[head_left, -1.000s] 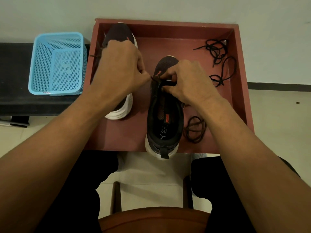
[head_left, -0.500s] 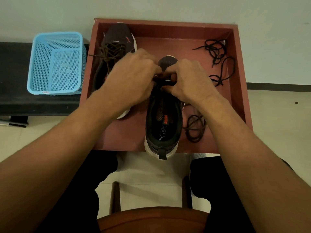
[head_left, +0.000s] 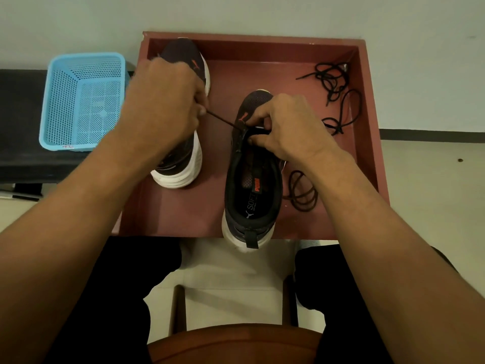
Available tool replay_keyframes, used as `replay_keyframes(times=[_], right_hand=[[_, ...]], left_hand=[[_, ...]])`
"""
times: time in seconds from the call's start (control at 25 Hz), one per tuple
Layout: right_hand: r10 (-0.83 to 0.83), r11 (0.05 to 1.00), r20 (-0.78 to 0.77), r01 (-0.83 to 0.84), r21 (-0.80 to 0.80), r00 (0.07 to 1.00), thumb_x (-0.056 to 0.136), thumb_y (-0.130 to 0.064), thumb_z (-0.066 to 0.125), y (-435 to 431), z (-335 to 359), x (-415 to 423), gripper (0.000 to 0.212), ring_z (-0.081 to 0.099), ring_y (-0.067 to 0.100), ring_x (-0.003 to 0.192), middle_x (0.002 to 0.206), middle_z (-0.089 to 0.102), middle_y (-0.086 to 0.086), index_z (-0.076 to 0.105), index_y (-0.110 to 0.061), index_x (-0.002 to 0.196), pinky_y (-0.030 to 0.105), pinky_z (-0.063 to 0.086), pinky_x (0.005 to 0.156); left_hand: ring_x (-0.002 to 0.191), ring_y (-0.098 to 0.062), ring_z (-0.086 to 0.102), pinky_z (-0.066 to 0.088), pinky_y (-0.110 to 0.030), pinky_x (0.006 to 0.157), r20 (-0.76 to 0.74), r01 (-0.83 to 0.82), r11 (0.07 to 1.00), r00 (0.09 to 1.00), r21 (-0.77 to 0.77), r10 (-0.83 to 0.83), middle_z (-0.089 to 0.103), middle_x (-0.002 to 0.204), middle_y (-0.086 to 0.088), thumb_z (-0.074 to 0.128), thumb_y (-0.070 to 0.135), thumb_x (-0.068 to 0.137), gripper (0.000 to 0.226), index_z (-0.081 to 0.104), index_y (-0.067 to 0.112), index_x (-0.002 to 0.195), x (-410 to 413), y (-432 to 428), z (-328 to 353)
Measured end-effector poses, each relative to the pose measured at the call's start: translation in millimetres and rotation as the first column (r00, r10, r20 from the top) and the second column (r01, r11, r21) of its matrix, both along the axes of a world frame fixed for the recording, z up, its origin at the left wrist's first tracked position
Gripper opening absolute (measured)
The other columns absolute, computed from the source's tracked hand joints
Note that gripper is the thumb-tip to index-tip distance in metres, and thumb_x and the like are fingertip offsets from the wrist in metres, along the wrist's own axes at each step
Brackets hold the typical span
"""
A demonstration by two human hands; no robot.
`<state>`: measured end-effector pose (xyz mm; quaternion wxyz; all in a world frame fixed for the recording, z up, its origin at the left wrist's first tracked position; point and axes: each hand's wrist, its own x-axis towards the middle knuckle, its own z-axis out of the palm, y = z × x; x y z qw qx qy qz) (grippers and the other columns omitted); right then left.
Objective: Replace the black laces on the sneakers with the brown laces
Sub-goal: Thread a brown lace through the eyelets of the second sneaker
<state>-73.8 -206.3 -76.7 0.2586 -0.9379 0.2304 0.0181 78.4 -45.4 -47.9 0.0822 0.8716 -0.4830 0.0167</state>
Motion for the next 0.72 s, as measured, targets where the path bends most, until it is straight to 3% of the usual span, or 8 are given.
replay_keyframes(times=[0.12, 0.24, 0.36, 0.56, 0.72], right_hand=[[0.003, 1.0, 0.006, -0.003, -0.012, 1.0, 0.089, -0.033, 0.083, -1.4, -1.4, -0.6, 0.033, 0.054, 0.011, 0.086, 0.101, 0.061, -0.006, 0.077, -0.031, 0.121, 0.015, 0.034, 0.061], [0.01, 0.999, 0.013, -0.01, -0.03, 1.0, 0.086, -0.035, 0.085, -1.2, -1.2, -0.6, 0.037, 0.055, 0.012, 0.089, 0.106, 0.064, -0.003, 0.076, -0.03, 0.122, 0.024, 0.041, 0.073], [0.012, 1.0, 0.006, -0.012, -0.021, 1.0, 0.086, -0.035, 0.085, -4.6, 1.3, 0.1, 0.034, 0.055, 0.011, 0.089, 0.097, 0.059, -0.008, 0.077, -0.03, 0.118, 0.024, 0.04, 0.071], [0.037, 0.999, 0.016, -0.038, 0.027, 0.999, 0.085, -0.034, 0.086, -5.6, 2.7, -0.6, 0.033, 0.054, 0.007, 0.088, 0.093, 0.057, -0.012, 0.078, -0.03, 0.117, 0.011, 0.032, 0.06], [0.06, 0.998, 0.027, -0.06, -0.018, 0.998, 0.087, -0.031, 0.085, -5.1, 0.4, 1.6, 0.036, 0.052, 0.007, 0.09, 0.098, 0.054, -0.011, 0.077, -0.027, 0.121, 0.017, 0.037, 0.069]], left_hand=[[0.086, -0.041, 0.067, 0.057, -0.054, 0.084, 0.083, -0.065, 0.998, 0.994, -0.014, 0.066, 0.074, 0.086, -0.016, 0.073, 0.016, 0.088, 0.012, 0.082, 0.017, 0.095, 3.9, 4.2, 3.4], [0.098, -0.04, 0.064, 0.048, -0.053, 0.1, 0.161, 0.115, 0.993, 0.98, 0.017, -0.117, 0.075, 0.097, -0.016, 0.07, 0.019, 0.088, 0.022, 0.08, 0.015, 0.107, -9.5, -9.2, 0.5], [0.092, -0.034, 0.065, 0.043, -0.046, 0.108, 0.136, 0.245, 0.966, 0.957, 0.082, -0.255, 0.072, 0.09, -0.009, 0.064, 0.022, 0.093, 0.02, 0.077, 0.023, 0.108, -33.2, -22.8, -13.0], [0.085, -0.033, 0.066, 0.054, -0.05, 0.085, 0.057, 0.202, 0.973, 0.976, 0.11, -0.209, 0.072, 0.087, -0.008, 0.061, 0.015, 0.096, 0.021, 0.079, 0.017, 0.107, -34.2, -29.1, -24.4], [0.086, -0.034, 0.061, 0.043, -0.042, 0.075, 0.088, 0.195, 0.977, 0.975, 0.091, -0.203, 0.072, 0.089, -0.011, 0.062, 0.013, 0.094, 0.023, 0.079, 0.022, 0.106, -29.3, -25.0, -14.5]])
